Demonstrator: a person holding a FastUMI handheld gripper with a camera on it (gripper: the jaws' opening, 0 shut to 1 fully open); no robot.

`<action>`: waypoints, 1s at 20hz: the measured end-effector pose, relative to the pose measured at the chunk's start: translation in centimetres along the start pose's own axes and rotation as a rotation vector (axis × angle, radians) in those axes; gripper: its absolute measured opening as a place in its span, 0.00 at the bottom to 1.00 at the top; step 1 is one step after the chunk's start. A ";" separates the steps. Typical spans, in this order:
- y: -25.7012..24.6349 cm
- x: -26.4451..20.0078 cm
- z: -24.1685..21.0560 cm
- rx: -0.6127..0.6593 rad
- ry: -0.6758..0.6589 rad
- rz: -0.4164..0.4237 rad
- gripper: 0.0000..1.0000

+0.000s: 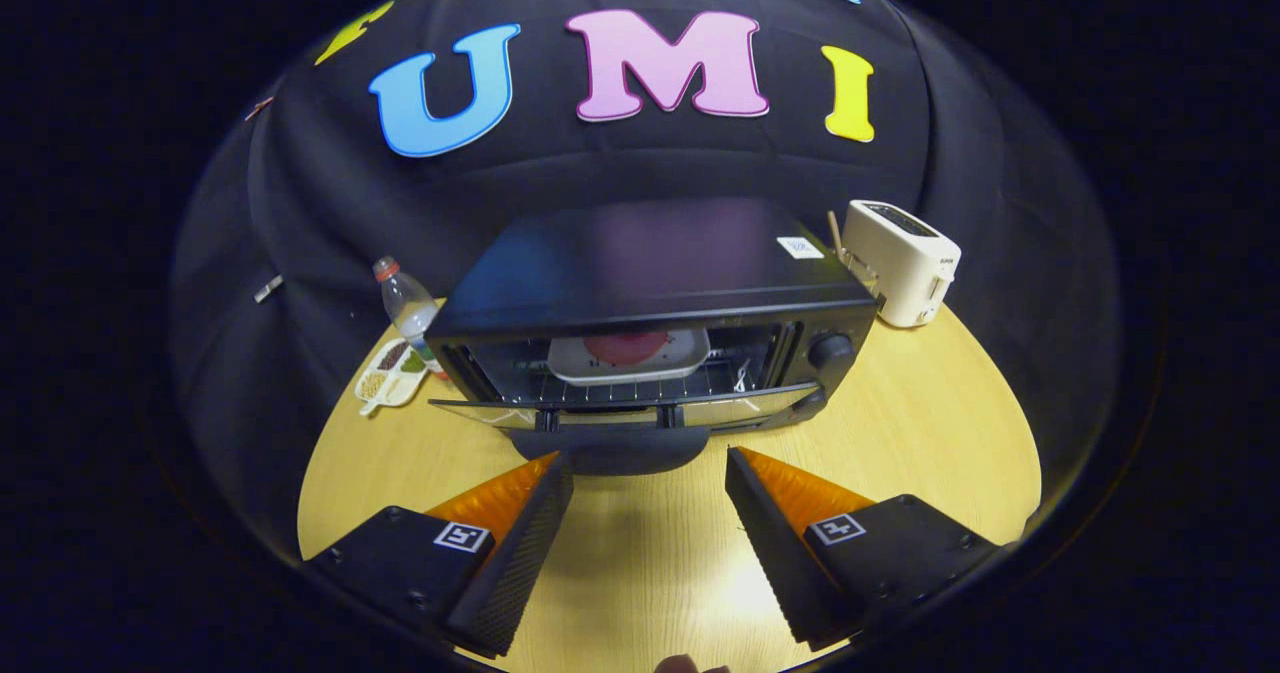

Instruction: Open the toaster oven, put the food inside, and close the toaster oven door.

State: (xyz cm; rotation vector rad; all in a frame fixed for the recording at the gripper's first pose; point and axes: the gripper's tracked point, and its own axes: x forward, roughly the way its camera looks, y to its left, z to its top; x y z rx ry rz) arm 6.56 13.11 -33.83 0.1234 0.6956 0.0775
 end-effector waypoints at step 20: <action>-6.8 -23.2 18.5 -0.018 -0.567 -0.008 0.99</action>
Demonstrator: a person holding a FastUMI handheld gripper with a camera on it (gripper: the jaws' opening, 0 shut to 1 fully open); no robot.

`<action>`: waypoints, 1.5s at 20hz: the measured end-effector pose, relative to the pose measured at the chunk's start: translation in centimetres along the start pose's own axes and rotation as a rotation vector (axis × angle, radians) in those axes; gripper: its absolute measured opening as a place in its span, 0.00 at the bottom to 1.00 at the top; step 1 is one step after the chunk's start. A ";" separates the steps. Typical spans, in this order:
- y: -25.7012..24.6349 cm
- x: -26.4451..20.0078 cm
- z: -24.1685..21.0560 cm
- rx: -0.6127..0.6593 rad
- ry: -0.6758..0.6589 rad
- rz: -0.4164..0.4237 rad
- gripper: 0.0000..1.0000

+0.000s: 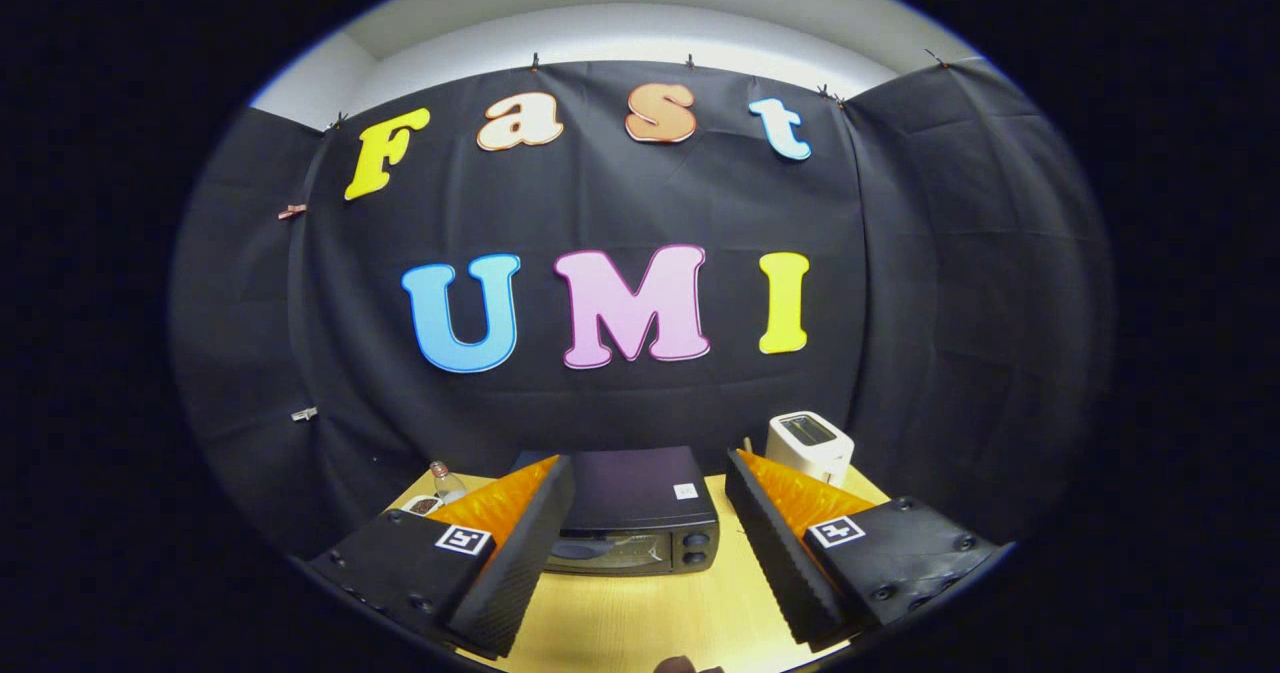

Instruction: Open the toaster oven, put the food inside, and close the toaster oven door.

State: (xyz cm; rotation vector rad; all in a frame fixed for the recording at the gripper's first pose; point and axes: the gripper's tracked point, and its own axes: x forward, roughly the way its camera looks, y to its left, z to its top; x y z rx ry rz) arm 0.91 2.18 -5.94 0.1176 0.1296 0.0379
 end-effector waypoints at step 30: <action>-2.6 -7.0 7.6 0.029 -0.083 -0.025 0.99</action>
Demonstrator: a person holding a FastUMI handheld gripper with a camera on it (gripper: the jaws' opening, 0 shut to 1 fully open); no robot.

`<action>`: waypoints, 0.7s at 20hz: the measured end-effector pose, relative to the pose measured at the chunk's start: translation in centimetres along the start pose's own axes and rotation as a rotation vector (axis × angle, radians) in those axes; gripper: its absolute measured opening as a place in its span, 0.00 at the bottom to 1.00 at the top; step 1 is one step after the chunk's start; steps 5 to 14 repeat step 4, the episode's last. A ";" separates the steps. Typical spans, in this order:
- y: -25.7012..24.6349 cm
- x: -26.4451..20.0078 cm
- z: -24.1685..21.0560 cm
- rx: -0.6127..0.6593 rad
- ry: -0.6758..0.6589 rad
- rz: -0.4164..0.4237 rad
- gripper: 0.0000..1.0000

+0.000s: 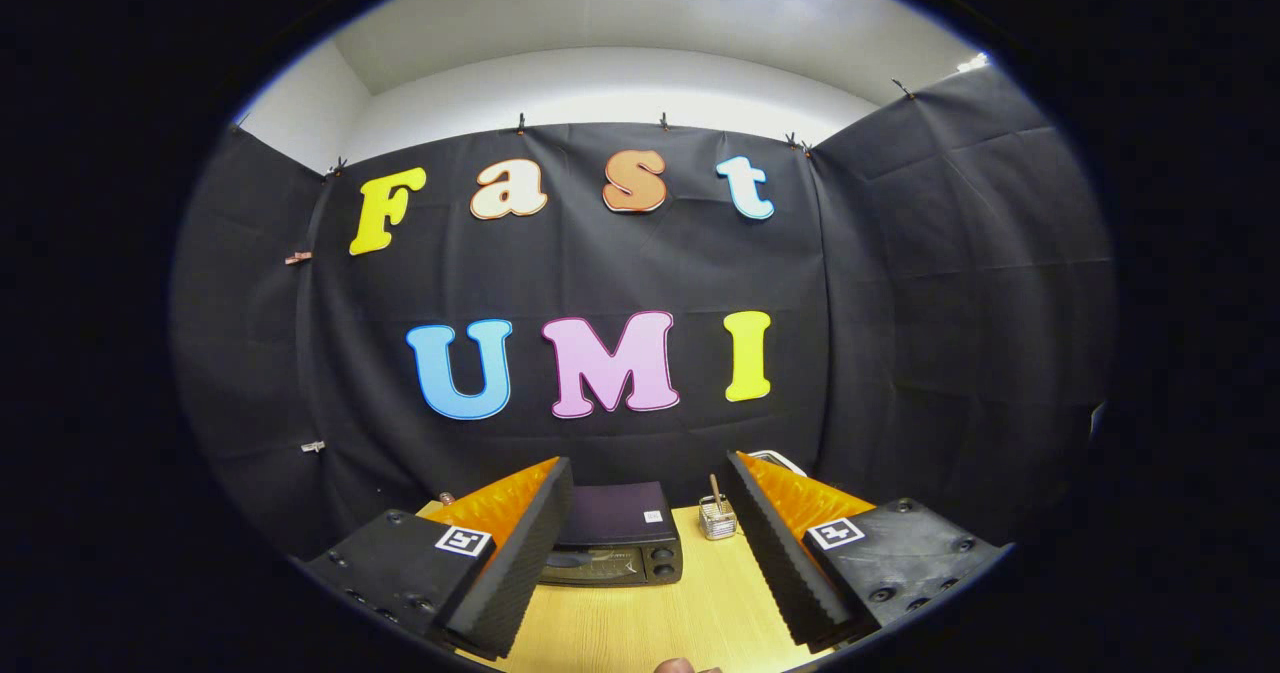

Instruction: Open the toaster oven, put the food inside, and close the toaster oven door.

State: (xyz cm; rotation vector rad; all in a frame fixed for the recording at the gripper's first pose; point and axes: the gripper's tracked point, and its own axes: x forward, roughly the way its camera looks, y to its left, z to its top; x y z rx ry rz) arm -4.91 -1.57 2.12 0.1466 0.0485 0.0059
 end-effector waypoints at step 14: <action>0.8 0.3 0.0 -0.007 -0.002 0.009 0.99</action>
